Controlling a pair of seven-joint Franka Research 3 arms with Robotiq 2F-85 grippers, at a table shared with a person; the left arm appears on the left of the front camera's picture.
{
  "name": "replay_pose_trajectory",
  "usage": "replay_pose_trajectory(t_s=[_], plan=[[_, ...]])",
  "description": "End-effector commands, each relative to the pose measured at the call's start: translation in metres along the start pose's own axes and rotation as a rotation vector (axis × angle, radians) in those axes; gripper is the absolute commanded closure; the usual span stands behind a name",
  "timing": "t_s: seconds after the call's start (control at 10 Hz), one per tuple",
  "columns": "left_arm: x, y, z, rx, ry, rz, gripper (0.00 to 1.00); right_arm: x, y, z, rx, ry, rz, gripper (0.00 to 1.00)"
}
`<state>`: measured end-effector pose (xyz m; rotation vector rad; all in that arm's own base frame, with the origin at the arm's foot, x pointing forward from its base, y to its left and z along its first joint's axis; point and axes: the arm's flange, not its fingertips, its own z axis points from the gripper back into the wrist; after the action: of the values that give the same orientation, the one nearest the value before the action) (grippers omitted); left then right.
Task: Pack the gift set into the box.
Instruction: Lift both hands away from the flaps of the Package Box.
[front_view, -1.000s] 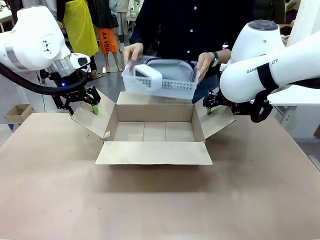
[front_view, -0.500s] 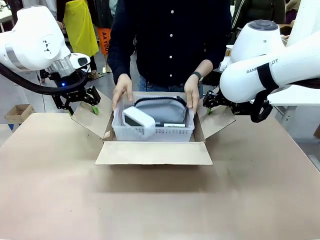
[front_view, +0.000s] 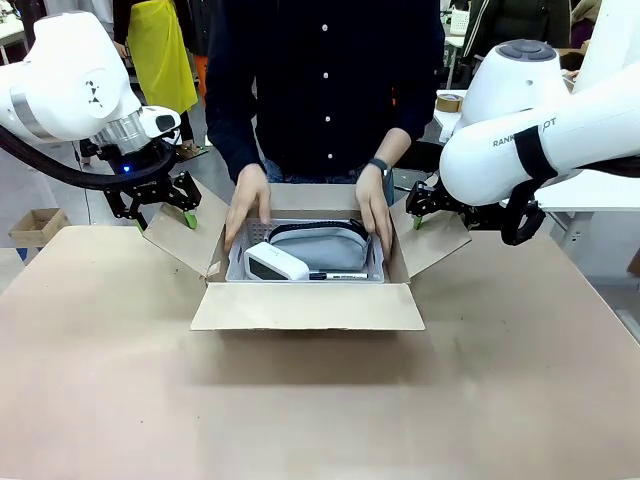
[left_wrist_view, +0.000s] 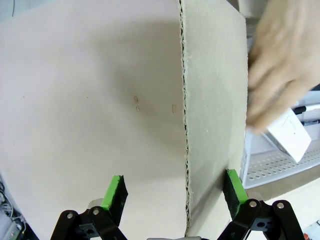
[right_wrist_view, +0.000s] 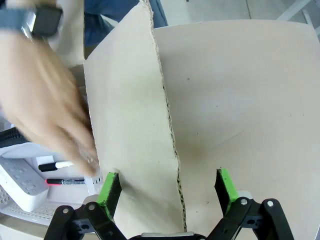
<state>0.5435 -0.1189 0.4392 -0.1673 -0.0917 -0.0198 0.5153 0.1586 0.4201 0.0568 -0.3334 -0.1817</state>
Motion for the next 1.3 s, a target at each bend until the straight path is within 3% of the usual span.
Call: replay_pose_trajectory(t_s=[0.0,0.4,0.5,0.6,0.8,0.9,1.0,1.2], plan=[[-0.001,0.0,0.003,0.013,0.004,0.012,0.0,0.002,0.001,0.003,-0.008,-0.005,0.011,0.0],[0.0,0.0,0.0,0.0,0.0,0.0,0.0,0.0,0.0,0.0,0.0,0.0,0.0,0.0],[-0.014,0.006,0.028,-0.11,0.051,-0.065,0.0,-0.006,-0.007,0.034,0.06,0.013,0.067,0.0],[-0.03,0.021,0.054,-0.216,0.084,-0.097,0.0,-0.008,-0.026,0.067,0.125,0.031,0.043,0.0],[-0.063,0.072,0.1,-0.457,0.103,-0.102,0.0,-0.012,-0.09,0.13,0.338,0.087,-0.03,0.0],[-0.078,0.106,0.111,-0.624,0.087,-0.144,0.0,-0.018,-0.128,0.151,0.503,0.114,-0.07,0.0],[-0.084,0.139,0.106,-0.776,0.088,-0.172,0.0,-0.023,-0.168,0.156,0.722,0.158,-0.085,0.0],[-0.082,0.208,0.067,-1.122,0.145,-0.19,0.0,-0.036,-0.253,0.125,1.021,0.16,-0.245,0.0]])
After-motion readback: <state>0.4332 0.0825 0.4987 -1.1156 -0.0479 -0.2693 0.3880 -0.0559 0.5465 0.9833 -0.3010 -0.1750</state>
